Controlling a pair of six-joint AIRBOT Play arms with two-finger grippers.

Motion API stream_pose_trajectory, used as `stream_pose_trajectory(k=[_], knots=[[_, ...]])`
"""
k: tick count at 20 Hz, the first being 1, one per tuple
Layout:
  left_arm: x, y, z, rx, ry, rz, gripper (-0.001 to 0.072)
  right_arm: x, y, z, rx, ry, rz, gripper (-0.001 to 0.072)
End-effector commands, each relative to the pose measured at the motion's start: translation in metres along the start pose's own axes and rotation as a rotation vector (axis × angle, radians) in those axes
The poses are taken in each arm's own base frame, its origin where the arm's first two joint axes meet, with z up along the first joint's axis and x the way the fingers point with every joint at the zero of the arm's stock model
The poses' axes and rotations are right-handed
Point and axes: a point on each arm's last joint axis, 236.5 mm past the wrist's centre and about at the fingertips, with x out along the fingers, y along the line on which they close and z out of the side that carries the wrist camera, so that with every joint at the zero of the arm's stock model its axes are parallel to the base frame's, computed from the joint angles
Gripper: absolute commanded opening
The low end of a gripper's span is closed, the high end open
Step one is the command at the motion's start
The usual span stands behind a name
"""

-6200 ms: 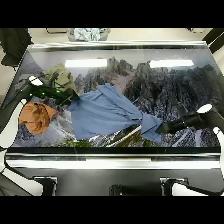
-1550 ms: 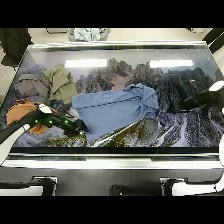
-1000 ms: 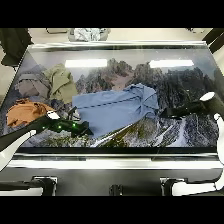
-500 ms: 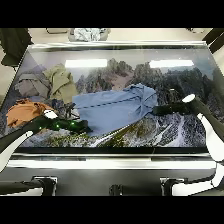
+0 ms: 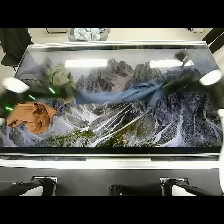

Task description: Fold the shirts.

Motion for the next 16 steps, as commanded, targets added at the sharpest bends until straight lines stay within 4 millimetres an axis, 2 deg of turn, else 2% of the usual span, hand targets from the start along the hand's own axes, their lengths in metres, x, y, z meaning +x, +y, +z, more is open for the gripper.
stream_pose_trajectory(k=[1,2,3,4,5,6,8,10,12,14,16], knots=[[-0.166,-0.131,0.12,0.346,-0.474,-0.011,0.0026,-0.201,-0.008,0.157,-0.279,-0.455,-0.374,0.0047],[-0.214,-0.168,0.134,0.426,-0.6,-0.008,0.0026,-0.267,0.004,0.185,-0.32,-0.588,-0.469,0.0046],[-0.259,-0.202,0.139,0.495,-0.714,-0.007,0.0026,-0.32,0.02,0.2,-0.356,-0.687,-0.539,0.0046],[-0.289,-0.228,0.135,0.549,-0.786,-0.009,0.0026,-0.362,0.036,0.205,-0.381,-0.762,-0.589,0.0046],[-0.31,-0.248,0.127,0.581,-0.829,-0.016,0.0026,-0.393,0.053,0.204,-0.401,-0.807,-0.614,0.0046],[-0.32,-0.257,0.119,0.577,-0.841,-0.026,0.0026,-0.413,0.068,0.2,-0.419,-0.828,-0.622,0.0047],[-0.323,-0.252,0.103,0.555,-0.809,0.024,0.0026,-0.43,0.088,0.192,-0.444,-0.83,-0.613,0.0047],[-0.319,-0.227,0.097,0.516,-0.761,0.126,0.0026,-0.438,0.098,0.187,-0.457,-0.832,-0.61,0.0047],[-0.312,-0.208,0.094,0.502,-0.71,0.194,0.0026,-0.439,0.099,0.184,-0.464,-0.821,-0.614,0.0047],[-0.302,-0.196,0.093,0.482,-0.674,0.204,0.0026,-0.427,0.091,0.182,-0.462,-0.782,-0.609,0.0047],[-0.281,-0.173,0.093,0.438,-0.619,0.213,0.0026,-0.399,0.073,0.182,-0.434,-0.726,-0.587,0.0047]])
